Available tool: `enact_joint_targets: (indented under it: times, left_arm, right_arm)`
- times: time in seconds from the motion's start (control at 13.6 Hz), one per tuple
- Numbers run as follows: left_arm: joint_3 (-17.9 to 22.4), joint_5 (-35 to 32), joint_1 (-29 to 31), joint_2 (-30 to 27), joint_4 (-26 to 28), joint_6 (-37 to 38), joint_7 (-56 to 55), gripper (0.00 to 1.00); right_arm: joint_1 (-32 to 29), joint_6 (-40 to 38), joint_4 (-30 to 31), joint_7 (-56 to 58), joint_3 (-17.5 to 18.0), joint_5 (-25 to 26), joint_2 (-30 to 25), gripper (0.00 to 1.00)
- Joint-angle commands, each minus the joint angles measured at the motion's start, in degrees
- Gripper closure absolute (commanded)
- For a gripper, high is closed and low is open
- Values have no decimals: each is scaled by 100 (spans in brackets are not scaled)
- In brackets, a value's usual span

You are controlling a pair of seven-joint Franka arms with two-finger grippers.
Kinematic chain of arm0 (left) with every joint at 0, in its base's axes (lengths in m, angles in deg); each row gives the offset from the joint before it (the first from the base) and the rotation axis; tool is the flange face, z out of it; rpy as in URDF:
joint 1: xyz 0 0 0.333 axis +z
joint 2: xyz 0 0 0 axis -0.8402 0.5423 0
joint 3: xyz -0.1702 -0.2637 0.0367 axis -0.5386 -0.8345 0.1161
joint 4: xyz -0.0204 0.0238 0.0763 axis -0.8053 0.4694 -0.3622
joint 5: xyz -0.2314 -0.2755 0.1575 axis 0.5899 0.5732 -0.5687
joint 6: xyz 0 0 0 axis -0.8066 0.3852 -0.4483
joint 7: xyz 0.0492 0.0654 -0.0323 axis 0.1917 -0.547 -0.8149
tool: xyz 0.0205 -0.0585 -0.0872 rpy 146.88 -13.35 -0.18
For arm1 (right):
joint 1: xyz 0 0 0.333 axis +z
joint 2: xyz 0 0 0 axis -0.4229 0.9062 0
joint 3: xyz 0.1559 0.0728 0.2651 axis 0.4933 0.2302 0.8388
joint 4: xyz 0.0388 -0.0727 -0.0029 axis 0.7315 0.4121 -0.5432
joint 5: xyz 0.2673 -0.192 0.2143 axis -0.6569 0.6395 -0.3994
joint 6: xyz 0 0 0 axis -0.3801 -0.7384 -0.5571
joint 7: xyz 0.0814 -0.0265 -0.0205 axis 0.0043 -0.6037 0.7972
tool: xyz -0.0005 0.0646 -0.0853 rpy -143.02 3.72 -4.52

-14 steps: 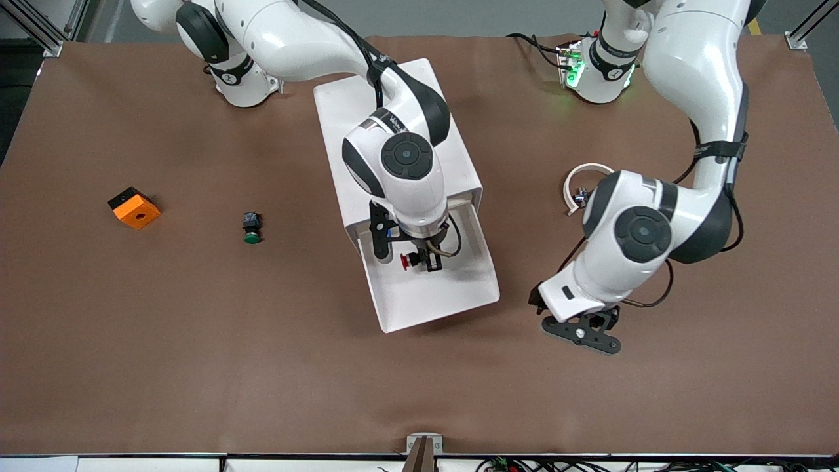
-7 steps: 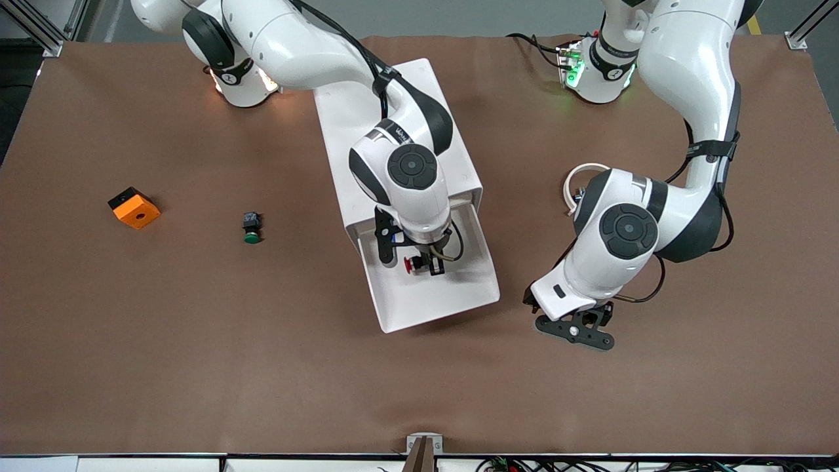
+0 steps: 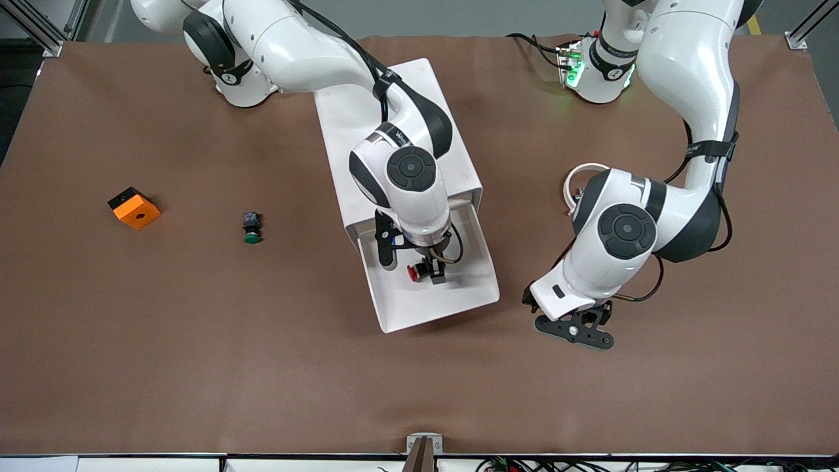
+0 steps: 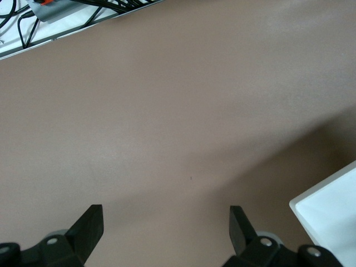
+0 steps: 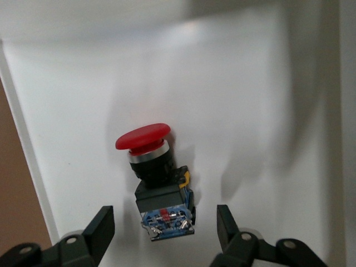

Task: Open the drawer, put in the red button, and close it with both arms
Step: 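Open the right gripper to release the red button in the drawer, then push the drawer shut with the left gripper while the right gripper retracts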

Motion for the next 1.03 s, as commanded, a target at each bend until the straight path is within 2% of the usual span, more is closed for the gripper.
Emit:
enact_joint_targets:
  times: [0.0, 0.22, 0.37, 0.51, 0.66, 0.96]
  left_arm:
    - [47, -40, -52, -68, 75, -71, -102, 0]
    - [65, -57, -43, -68, 49, -149, -776, 0]
    - [73, -49, -34, -59, 57, -447, -1199, 0]
    - [56, -22, -43, 28, 48, -719, -1839, 0]
    - [47, -31, -61, 169, 57, -1193, -2516, 0]
    - [65, -40, -245, 590, 57, -2345, -3555, 0]
  right_arm:
    - [-81, -142, -235, 11, 33, 22, -69, 0]
    - [-327, -379, -305, 107, 69, -31, -386, 0]
    - [-651, -555, -349, 326, 339, -48, -544, 0]
    - [-1011, -1071, -620, 712, 639, -48, -623, 0]
    - [-1319, -1661, -780, 1484, 807, -48, -790, 0]
    - [-1522, -2646, -745, 3268, 763, -5, -1159, 0]
